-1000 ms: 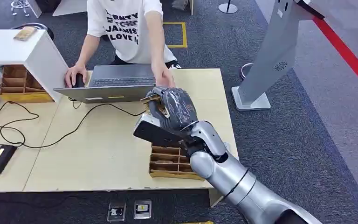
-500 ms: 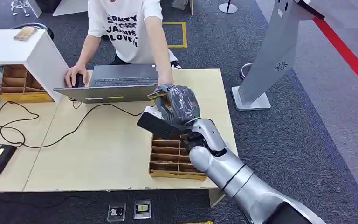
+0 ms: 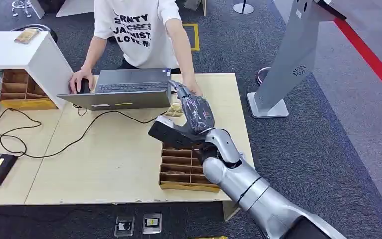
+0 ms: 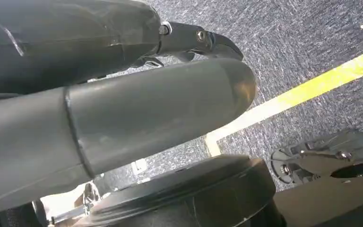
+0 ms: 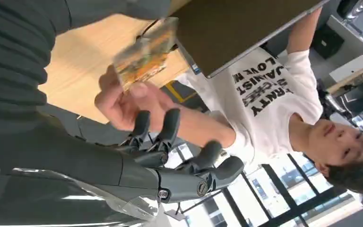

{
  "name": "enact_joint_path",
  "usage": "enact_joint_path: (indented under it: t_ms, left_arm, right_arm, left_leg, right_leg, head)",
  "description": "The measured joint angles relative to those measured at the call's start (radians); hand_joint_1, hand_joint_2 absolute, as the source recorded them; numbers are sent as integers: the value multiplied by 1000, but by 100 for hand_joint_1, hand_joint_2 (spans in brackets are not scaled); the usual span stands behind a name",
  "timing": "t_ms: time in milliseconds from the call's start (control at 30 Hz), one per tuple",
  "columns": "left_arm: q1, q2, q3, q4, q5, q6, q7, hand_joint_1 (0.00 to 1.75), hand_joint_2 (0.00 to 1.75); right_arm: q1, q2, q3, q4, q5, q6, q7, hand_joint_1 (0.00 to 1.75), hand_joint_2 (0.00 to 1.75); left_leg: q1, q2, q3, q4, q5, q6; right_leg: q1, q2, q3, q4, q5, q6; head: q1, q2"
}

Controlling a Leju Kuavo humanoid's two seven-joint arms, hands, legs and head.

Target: Pass the card to the sensor for recognition and then transmit it.

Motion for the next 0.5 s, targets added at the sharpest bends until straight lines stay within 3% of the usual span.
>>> enact_joint_path:
  t_ms: [500]
  left_arm:
    - [0,0,0,0,2,-1,-1,0,0]
  right_arm:
    - [60,-8,-6,-32,51,-19,25,0,175]
  left_leg:
    - [0,0,0,0,0,0]
  right_leg:
    - [0,1,0,0,0,0]
  head:
    - [0,0]
